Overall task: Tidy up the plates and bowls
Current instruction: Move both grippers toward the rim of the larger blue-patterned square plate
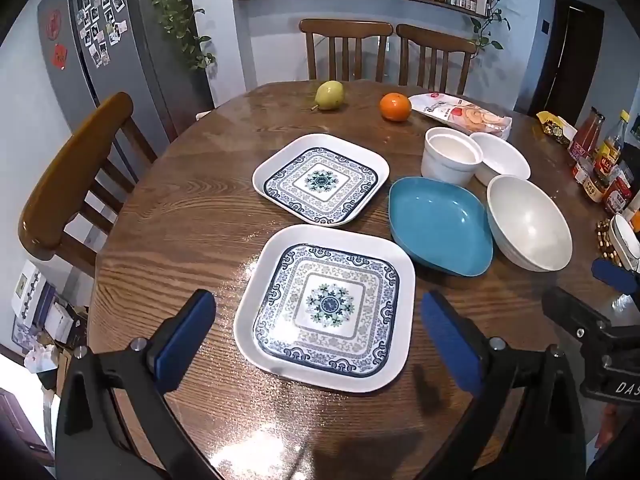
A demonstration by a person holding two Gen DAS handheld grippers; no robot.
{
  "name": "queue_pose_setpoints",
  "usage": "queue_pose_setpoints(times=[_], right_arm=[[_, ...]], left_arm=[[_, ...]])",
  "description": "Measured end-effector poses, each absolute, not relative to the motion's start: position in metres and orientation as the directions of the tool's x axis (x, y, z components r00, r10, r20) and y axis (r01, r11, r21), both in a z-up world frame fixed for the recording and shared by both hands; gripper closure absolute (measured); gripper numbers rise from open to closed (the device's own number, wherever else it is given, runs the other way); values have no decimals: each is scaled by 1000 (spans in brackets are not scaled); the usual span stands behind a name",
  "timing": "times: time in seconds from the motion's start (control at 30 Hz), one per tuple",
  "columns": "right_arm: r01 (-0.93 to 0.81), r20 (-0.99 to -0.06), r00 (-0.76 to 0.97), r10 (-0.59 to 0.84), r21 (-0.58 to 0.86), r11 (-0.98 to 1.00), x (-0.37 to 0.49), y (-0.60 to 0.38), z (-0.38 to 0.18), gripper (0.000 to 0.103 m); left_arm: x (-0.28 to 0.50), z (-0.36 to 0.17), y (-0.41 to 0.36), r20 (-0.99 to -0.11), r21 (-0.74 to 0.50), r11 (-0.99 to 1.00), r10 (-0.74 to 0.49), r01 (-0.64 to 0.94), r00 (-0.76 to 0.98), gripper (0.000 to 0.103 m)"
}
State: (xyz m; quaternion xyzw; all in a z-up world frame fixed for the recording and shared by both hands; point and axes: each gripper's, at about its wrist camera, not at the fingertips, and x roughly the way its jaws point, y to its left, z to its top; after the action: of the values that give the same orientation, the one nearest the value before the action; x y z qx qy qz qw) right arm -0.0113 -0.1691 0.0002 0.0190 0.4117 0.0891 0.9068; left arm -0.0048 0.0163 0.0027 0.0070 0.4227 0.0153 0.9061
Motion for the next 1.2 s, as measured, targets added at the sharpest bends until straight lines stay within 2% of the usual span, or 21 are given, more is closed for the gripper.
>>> queue_pose_setpoints(times=[1.2], right_arm=[[-190, -776, 599, 197, 102, 976, -4, -126, -18, 0]], left_arm=[[4, -12, 49, -797, 21, 999, 39, -37, 603, 1]])
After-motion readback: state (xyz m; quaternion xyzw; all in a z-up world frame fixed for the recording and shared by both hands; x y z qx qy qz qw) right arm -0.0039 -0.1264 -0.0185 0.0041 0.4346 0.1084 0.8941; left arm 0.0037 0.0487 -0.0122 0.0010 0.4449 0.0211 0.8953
